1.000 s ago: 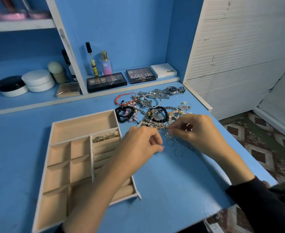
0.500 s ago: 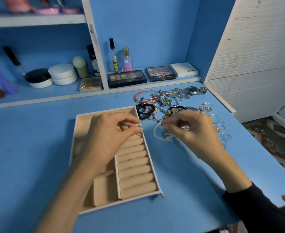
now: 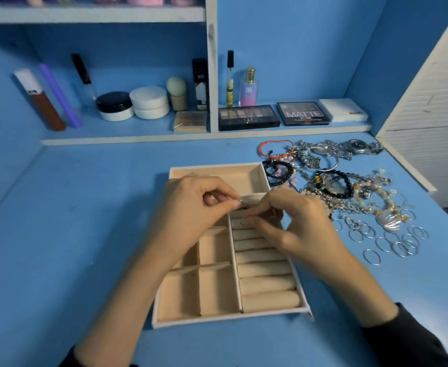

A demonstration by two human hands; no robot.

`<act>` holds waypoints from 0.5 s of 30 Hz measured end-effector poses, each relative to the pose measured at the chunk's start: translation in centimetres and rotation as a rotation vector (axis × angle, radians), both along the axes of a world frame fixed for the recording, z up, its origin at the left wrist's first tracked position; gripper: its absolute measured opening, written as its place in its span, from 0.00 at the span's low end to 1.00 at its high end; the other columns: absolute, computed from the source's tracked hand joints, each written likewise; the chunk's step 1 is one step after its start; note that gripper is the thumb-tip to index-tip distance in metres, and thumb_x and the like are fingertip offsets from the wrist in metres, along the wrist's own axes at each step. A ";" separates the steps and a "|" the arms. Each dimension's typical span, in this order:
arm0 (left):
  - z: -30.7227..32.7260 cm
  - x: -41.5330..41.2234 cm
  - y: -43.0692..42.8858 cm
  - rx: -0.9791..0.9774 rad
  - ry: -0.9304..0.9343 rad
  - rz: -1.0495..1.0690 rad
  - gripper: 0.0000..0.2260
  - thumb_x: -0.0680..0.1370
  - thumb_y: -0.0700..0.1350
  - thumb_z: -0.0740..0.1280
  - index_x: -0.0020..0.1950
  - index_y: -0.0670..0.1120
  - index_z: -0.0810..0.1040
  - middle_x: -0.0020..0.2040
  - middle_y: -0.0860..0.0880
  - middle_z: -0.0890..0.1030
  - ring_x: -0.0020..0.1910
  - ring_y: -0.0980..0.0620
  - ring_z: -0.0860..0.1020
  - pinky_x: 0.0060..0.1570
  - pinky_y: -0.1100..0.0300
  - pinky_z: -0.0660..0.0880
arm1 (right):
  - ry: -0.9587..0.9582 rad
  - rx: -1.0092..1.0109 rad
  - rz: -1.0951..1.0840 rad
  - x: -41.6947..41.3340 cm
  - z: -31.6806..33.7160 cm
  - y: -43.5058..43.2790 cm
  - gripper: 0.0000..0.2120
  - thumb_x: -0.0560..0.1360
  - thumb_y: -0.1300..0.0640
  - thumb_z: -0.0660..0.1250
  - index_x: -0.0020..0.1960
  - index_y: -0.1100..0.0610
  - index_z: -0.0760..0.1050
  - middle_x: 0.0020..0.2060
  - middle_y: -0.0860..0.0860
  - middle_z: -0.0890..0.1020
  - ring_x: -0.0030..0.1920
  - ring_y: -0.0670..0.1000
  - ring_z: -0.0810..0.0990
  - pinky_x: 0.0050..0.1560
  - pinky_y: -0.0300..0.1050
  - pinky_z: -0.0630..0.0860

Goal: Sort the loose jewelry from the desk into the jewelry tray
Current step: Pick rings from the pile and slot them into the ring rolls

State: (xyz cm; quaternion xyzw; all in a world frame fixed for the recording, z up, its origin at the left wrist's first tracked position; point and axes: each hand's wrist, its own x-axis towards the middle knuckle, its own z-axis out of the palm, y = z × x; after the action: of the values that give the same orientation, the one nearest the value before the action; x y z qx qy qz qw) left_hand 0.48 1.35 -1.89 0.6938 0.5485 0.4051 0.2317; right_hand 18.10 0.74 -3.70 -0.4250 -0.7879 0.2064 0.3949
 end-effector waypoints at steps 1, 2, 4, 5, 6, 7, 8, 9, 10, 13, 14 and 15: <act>0.0 0.0 0.0 -0.015 -0.017 0.002 0.08 0.65 0.42 0.77 0.38 0.55 0.83 0.32 0.52 0.80 0.29 0.59 0.71 0.34 0.70 0.68 | -0.003 0.012 0.003 -0.1 -0.1 0.0 0.01 0.66 0.59 0.71 0.37 0.55 0.81 0.30 0.39 0.74 0.34 0.38 0.71 0.36 0.28 0.66; 0.0 0.0 0.0 -0.027 -0.028 0.004 0.08 0.65 0.42 0.77 0.38 0.54 0.83 0.32 0.52 0.80 0.29 0.60 0.71 0.34 0.72 0.68 | -0.005 0.023 0.008 -0.2 -0.2 0.0 0.01 0.66 0.59 0.71 0.37 0.56 0.81 0.30 0.39 0.73 0.34 0.38 0.71 0.36 0.28 0.66; 0.0 -0.1 0.0 -0.035 -0.043 0.009 0.07 0.64 0.42 0.77 0.37 0.53 0.83 0.31 0.53 0.81 0.29 0.60 0.72 0.33 0.73 0.68 | -0.024 0.064 0.013 -0.5 -0.4 0.0 0.01 0.67 0.60 0.71 0.37 0.57 0.80 0.30 0.40 0.73 0.34 0.40 0.69 0.37 0.28 0.66; 0.0 -0.2 0.0 -0.037 -0.053 0.011 0.07 0.64 0.43 0.77 0.37 0.53 0.82 0.31 0.53 0.81 0.29 0.60 0.72 0.33 0.73 0.68 | -0.039 0.091 0.011 -0.7 -0.5 0.0 0.01 0.67 0.60 0.71 0.37 0.57 0.79 0.31 0.41 0.73 0.34 0.40 0.69 0.38 0.28 0.66; 0.0 -0.2 0.0 -0.041 -0.064 0.013 0.07 0.64 0.43 0.77 0.38 0.53 0.82 0.31 0.54 0.81 0.29 0.60 0.71 0.33 0.72 0.69 | -0.054 0.113 0.009 -0.8 -0.7 0.0 0.01 0.67 0.61 0.70 0.37 0.58 0.79 0.32 0.43 0.74 0.35 0.41 0.69 0.38 0.28 0.66; -0.1 -0.2 0.0 -0.046 -0.075 0.016 0.08 0.64 0.43 0.77 0.38 0.53 0.82 0.31 0.54 0.81 0.29 0.60 0.71 0.34 0.71 0.70 | -0.066 0.130 0.008 -0.8 -0.8 0.0 0.01 0.68 0.61 0.70 0.37 0.58 0.79 0.32 0.45 0.75 0.36 0.42 0.70 0.39 0.28 0.66; -0.2 -0.2 0.0 -0.050 -0.082 0.019 0.08 0.64 0.44 0.77 0.38 0.54 0.82 0.31 0.54 0.81 0.29 0.60 0.71 0.34 0.71 0.70 | -0.076 0.141 0.009 -0.9 -0.9 0.0 0.02 0.68 0.61 0.70 0.37 0.58 0.80 0.33 0.47 0.76 0.37 0.44 0.71 0.39 0.29 0.67; -0.2 -0.2 0.1 -0.051 -0.081 0.022 0.08 0.64 0.44 0.77 0.38 0.54 0.82 0.31 0.53 0.81 0.29 0.60 0.71 0.34 0.70 0.71 | -0.088 0.150 0.010 -0.9 -0.9 0.0 0.02 0.68 0.61 0.70 0.37 0.58 0.80 0.34 0.48 0.77 0.37 0.46 0.72 0.39 0.30 0.68; -0.3 -0.2 0.1 -0.048 -0.074 0.024 0.07 0.64 0.44 0.77 0.38 0.54 0.82 0.32 0.53 0.81 0.30 0.60 0.73 0.35 0.70 0.71 | -0.100 0.155 0.012 -1.0 -1.0 -0.1 0.02 0.69 0.61 0.70 0.37 0.58 0.80 0.34 0.50 0.78 0.38 0.46 0.72 0.40 0.31 0.69; -0.3 -0.3 0.1 -0.043 -0.064 0.030 0.06 0.65 0.44 0.77 0.37 0.54 0.83 0.32 0.53 0.82 0.32 0.58 0.75 0.34 0.70 0.71 | -0.132 0.170 0.030 -0.9 -1.2 -0.1 0.03 0.69 0.62 0.69 0.39 0.57 0.82 0.35 0.51 0.78 0.39 0.47 0.72 0.41 0.32 0.69; -0.3 -0.3 0.1 -0.043 -0.063 0.032 0.06 0.65 0.44 0.77 0.36 0.54 0.83 0.32 0.53 0.81 0.31 0.59 0.75 0.33 0.71 0.70 | -0.139 0.168 0.038 -0.9 -1.2 -0.1 0.04 0.69 0.63 0.69 0.41 0.57 0.82 0.35 0.51 0.78 0.39 0.47 0.72 0.41 0.33 0.69; -0.3 -0.3 0.1 -0.043 -0.059 0.034 0.06 0.65 0.44 0.77 0.36 0.54 0.83 0.32 0.53 0.81 0.31 0.60 0.74 0.33 0.71 0.70 | -0.141 0.162 0.043 -0.8 -1.1 -0.1 0.06 0.68 0.64 0.68 0.43 0.57 0.83 0.35 0.51 0.78 0.39 0.46 0.72 0.42 0.32 0.69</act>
State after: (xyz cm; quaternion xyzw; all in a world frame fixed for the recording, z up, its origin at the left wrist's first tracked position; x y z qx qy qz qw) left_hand 0.18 1.45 -2.16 0.6670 0.5618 0.4174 0.2554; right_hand 17.33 0.62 -4.83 -0.3884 -0.8368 0.1201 0.3669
